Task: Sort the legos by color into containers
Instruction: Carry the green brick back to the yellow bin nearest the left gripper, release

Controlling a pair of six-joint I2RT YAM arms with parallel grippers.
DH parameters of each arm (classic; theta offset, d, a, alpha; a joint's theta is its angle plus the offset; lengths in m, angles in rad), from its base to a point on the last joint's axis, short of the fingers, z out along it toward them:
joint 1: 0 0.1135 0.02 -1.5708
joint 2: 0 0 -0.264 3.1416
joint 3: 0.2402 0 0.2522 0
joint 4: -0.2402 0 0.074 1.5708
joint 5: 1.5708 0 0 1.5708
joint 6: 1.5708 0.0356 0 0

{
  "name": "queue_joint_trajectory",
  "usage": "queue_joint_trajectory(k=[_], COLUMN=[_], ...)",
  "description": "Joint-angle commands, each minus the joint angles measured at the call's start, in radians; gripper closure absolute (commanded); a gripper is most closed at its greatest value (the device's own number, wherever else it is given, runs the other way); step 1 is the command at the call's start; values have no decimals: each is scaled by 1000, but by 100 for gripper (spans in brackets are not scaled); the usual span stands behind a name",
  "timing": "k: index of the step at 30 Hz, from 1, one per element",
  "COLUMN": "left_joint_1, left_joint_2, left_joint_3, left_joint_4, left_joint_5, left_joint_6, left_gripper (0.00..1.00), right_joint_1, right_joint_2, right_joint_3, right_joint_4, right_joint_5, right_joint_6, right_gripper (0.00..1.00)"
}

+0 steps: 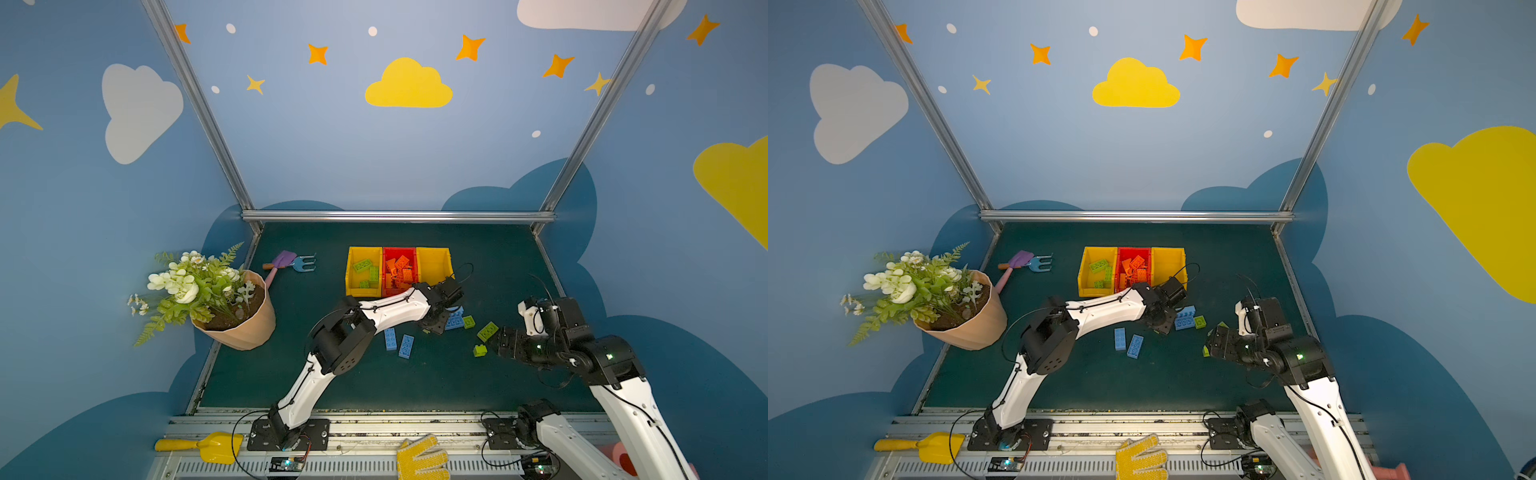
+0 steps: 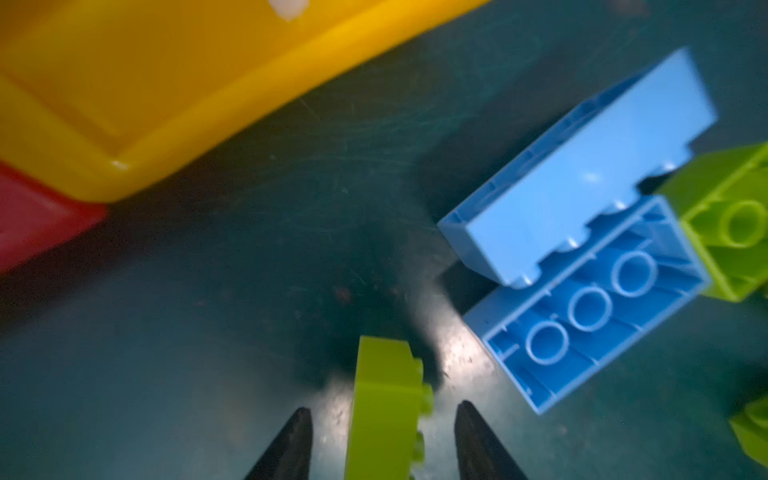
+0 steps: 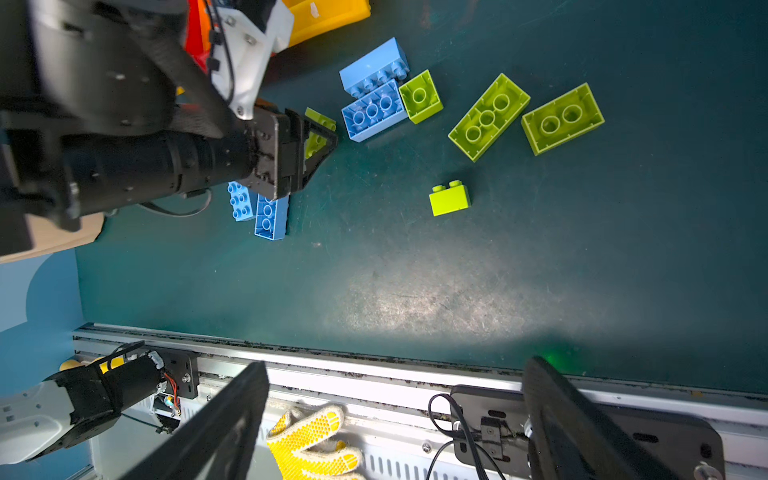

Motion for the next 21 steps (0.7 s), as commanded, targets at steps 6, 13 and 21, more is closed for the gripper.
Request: queue_joint_trajectory(k=[6,13,21], left_joint_1=[26,34,187], left_joint_2=[19,-64,-241], left_joint_3=[27,18,4], left_joint_4=[-37,-95,-135], left_joint_5=[-18,-93,-175], left_joint_6=[0,13,41], left_gripper=[85,92,91], right_joint_1=[-10,-15,-15], right_joint_2=[7,48,129], right_joint_3=[19,38,50], right_joint_4=[-27,2,81], right_joint_5=[15,8,-38], right_joint_6=[-22,-31,-16], right_gripper=[7,7,7])
